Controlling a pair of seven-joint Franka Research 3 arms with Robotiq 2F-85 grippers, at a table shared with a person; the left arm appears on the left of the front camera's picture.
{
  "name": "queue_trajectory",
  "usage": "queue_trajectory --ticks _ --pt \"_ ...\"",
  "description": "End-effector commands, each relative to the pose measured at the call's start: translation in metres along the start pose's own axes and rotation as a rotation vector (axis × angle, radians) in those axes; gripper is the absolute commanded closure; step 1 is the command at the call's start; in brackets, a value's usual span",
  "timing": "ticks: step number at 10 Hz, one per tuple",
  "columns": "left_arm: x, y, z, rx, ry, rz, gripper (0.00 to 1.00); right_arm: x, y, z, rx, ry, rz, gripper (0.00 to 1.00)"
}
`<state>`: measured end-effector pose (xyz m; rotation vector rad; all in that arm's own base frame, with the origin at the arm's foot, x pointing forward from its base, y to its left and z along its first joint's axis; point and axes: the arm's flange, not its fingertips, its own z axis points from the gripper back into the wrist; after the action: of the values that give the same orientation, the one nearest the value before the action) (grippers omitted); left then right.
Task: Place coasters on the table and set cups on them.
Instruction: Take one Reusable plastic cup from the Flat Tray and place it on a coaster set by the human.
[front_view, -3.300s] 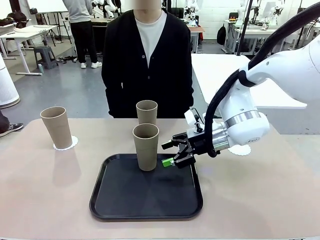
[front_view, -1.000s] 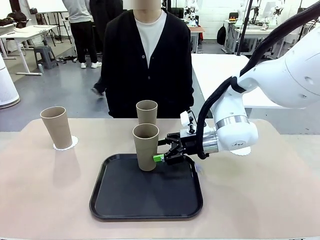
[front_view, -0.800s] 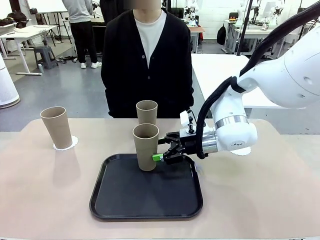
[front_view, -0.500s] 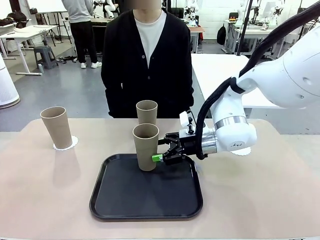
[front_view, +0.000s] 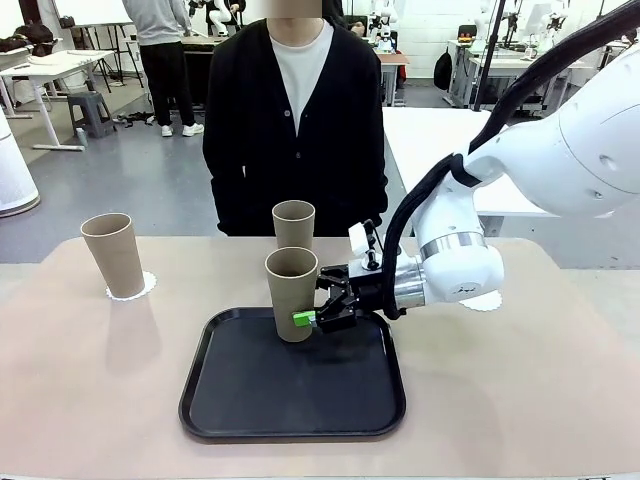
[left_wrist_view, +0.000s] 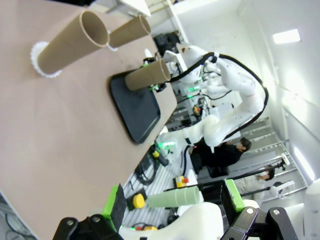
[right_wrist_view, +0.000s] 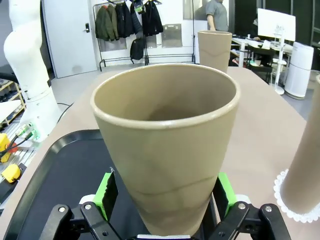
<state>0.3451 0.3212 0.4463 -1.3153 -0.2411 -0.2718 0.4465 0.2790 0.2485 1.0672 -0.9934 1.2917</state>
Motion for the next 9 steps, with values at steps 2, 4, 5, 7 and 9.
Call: queue_trajectory --ticks 2,4,5,7,9 --pt "0.000 -0.001 0.001 0.003 -0.006 0.000 0.00 0.002 -0.002 -0.017 0.001 -0.021 0.040 0.00" --pt "0.000 -0.001 0.001 0.003 -0.006 0.000 0.00 0.003 -0.003 -0.023 0.018 -0.021 0.039 0.00" --pt "0.000 -0.001 0.001 0.003 -0.006 0.000 0.00 0.004 -0.004 -0.025 0.016 -0.021 0.039 0.00" --pt "0.000 -0.001 0.001 0.003 -0.006 0.000 0.00 0.004 -0.006 -0.024 0.013 -0.023 0.034 0.00" --pt "0.000 -0.001 0.001 0.003 -0.006 0.000 0.00 0.006 -0.013 -0.027 0.008 -0.032 0.031 0.00"
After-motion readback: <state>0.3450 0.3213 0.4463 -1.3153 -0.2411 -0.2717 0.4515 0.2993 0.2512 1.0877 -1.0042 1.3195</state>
